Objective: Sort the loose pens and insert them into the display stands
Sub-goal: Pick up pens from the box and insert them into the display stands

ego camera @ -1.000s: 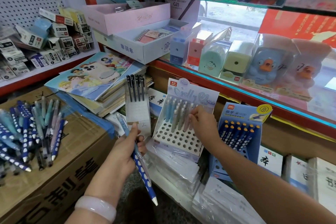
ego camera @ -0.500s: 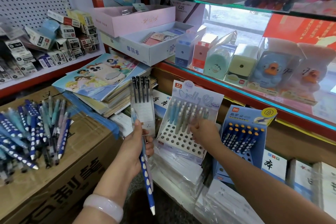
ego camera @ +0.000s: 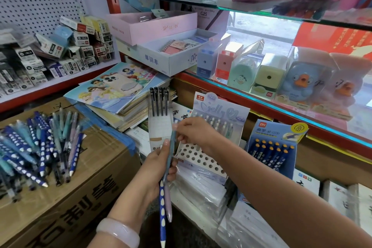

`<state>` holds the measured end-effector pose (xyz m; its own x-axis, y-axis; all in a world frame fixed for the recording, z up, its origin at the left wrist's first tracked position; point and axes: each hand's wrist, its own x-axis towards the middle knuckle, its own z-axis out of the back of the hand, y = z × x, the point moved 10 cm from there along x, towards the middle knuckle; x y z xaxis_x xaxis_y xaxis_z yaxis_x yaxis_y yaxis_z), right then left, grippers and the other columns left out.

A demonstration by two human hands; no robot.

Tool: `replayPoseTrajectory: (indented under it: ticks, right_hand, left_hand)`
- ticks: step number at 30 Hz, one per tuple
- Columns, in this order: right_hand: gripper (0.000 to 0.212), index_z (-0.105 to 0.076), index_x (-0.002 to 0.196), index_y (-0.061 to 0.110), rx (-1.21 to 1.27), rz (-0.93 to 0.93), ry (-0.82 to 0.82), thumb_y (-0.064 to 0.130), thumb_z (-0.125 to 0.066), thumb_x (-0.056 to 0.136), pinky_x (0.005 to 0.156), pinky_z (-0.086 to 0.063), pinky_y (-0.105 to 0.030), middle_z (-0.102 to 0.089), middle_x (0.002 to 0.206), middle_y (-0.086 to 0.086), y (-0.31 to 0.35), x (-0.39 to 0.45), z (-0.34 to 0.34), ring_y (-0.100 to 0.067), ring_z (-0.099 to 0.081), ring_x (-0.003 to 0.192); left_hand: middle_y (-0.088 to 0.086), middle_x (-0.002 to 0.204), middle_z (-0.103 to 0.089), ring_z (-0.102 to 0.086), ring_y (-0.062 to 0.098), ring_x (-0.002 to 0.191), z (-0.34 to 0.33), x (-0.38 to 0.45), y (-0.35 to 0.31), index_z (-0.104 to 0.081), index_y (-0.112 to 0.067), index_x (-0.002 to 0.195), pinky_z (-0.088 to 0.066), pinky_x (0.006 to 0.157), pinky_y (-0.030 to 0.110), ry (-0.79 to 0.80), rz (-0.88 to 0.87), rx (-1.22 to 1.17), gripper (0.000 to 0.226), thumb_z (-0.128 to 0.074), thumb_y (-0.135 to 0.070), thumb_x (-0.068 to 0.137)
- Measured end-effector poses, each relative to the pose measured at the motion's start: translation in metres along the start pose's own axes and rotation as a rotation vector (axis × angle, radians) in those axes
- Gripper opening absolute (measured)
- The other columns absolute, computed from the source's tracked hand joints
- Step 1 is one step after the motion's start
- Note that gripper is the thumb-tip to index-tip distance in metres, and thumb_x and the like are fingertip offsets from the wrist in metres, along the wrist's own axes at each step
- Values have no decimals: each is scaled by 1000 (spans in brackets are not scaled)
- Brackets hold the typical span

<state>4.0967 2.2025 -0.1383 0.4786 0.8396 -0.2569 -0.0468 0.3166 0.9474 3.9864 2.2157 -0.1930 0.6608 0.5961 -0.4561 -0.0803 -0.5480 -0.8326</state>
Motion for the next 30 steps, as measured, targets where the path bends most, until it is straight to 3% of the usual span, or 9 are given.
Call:
replayPoseTrajectory:
  ticks: [4, 7, 11, 13, 15, 18, 30]
  right_hand:
    - [13, -60, 87, 5, 145, -4, -216, 11, -52, 94, 57, -52, -16, -61, 77, -7, 6, 1, 43, -10, -59, 63]
    - [12, -60, 99, 4, 221, 29, -303, 7, -49, 95, 60, -54, -14, -62, 77, -5, 16, 2, 70, -7, -63, 61]
    - [11, -59, 101, 12, -205, 155, -476, 15, -50, 95, 70, -52, -21, -62, 85, -2, 29, 11, 94, -12, -62, 77]
    - [5, -55, 96, 17, -406, 217, -489, 17, -50, 95, 70, -48, -20, -60, 86, 3, 30, 16, 88, -9, -58, 78]
    - [4, -53, 93, 23, -574, 239, -471, 21, -50, 95, 75, -51, -28, -63, 88, 1, 23, 23, 78, -13, -60, 80]
    - [9, -54, 97, 20, -728, 224, -453, 26, -47, 96, 76, -51, -35, -65, 92, -5, 11, 29, 69, -19, -61, 82]
    - [18, -56, 107, 17, -844, 174, -457, 27, -46, 97, 86, -50, -38, -63, 101, -6, -2, 38, 64, -21, -59, 94]
  left_hand:
    - [4, 54, -45, -36, 7, 33, 21, 6, 7, -46, -9, 88, -32, 31, 15, -118, 32, -46, 19, -41, -24, 99]
    - [7, 59, -42, -30, 5, 30, 32, 8, 10, -42, -9, 84, -25, 28, 13, -189, 49, -52, 16, -39, -14, 99]
    - [5, 61, -37, -27, 4, 30, 37, 8, 6, -39, -9, 79, -21, 29, 12, -238, 43, -104, 17, -36, -3, 94]
    - [4, 61, -35, -26, 5, 30, 35, 7, 5, -36, -11, 74, -20, 30, 11, -234, 48, -158, 19, -34, 2, 88]
    - [4, 63, -33, -25, 6, 30, 32, 6, 5, -34, -13, 71, -20, 30, 10, -221, 58, -208, 21, -30, 6, 82]
    - [5, 65, -34, -26, 6, 30, 29, 6, 4, -33, -13, 71, -22, 29, 10, -211, 62, -237, 23, -27, 7, 80]
    - [6, 60, -40, -28, 6, 31, 23, 8, 2, -39, -11, 76, -22, 29, 11, -190, 57, -230, 21, -29, 6, 84]
